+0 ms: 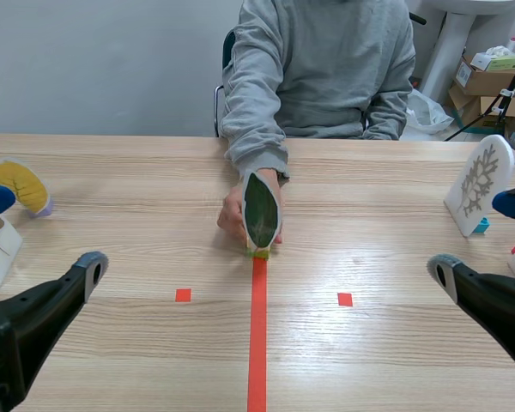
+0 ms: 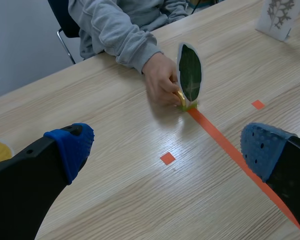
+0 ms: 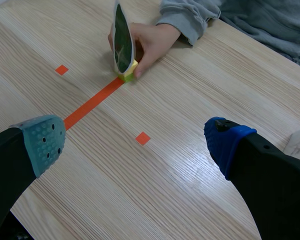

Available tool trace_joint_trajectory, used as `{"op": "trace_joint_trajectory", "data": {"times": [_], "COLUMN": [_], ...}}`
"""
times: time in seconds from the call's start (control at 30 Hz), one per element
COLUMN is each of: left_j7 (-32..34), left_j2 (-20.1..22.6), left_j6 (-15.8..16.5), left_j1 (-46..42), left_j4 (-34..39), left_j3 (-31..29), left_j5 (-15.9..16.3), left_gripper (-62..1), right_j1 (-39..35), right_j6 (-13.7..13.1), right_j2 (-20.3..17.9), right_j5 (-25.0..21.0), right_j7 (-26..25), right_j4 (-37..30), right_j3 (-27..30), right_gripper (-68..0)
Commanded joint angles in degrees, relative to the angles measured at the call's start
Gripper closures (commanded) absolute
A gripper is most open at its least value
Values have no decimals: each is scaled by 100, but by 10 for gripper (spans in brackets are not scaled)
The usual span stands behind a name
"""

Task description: Do the leaf sorting experiment

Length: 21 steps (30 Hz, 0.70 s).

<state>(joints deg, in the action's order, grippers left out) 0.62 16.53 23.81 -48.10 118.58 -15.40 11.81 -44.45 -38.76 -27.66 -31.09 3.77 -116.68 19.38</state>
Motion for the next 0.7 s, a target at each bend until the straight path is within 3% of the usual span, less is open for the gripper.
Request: {"op": "trace_joint_trajectory", "data": {"times": [0.0, 0.67], "left_j7": [79, -2], "left_j2": [-13, -13], "left_j6": [-11, -11], "left_j1": [-28, -26], "left_j4": [20, 20], "left_j3": [-9, -9], "left_j5": [42, 42], "left_gripper": [-623, -623], "right_j1": [66, 66], "right_j6": [11, 11], "right_j2": [-59, -59], "right_j5": [-63, -61], "right_j7": [-39, 111], "right_j4": [4, 7], "right_j3": [17, 17], "right_gripper": [-567, -567]}}
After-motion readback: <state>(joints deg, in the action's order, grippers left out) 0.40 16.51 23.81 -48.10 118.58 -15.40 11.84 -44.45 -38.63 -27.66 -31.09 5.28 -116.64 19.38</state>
